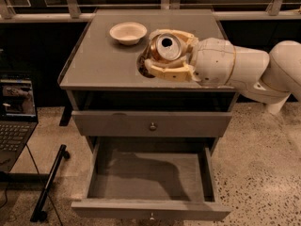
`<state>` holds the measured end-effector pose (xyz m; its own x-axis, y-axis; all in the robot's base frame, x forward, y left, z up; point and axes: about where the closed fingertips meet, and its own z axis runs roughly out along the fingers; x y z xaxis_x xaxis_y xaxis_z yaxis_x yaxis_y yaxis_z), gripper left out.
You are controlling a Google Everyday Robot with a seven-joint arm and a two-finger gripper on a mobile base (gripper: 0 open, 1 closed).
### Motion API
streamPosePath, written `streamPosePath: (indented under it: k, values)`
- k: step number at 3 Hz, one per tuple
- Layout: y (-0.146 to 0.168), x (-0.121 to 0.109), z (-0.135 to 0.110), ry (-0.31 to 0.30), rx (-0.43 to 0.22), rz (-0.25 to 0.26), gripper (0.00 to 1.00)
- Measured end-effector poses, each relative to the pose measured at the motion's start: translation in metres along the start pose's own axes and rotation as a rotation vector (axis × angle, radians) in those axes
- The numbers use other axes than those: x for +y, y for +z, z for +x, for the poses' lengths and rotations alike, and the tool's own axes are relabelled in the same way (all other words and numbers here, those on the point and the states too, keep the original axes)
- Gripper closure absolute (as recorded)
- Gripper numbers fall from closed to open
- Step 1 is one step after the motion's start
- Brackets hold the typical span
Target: Pick orange can from middle drawer and place on counter
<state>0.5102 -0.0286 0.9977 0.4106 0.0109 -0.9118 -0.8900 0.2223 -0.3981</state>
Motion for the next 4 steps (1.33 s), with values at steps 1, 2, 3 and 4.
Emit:
streamPosePath:
  k: [1, 2, 3, 4]
  values:
    - [0.013, -0.009, 0.006, -0.003, -0.004, -0.023, 1.0]
    - [0.019, -0.043, 0.029, -0.007, 0.039, -0.043, 1.0]
    - [0.014, -0.097, 0.051, -0.026, 0.111, -0.03, 1.0]
    - [0.004, -0.145, 0.067, -0.04, 0.196, -0.008, 1.0]
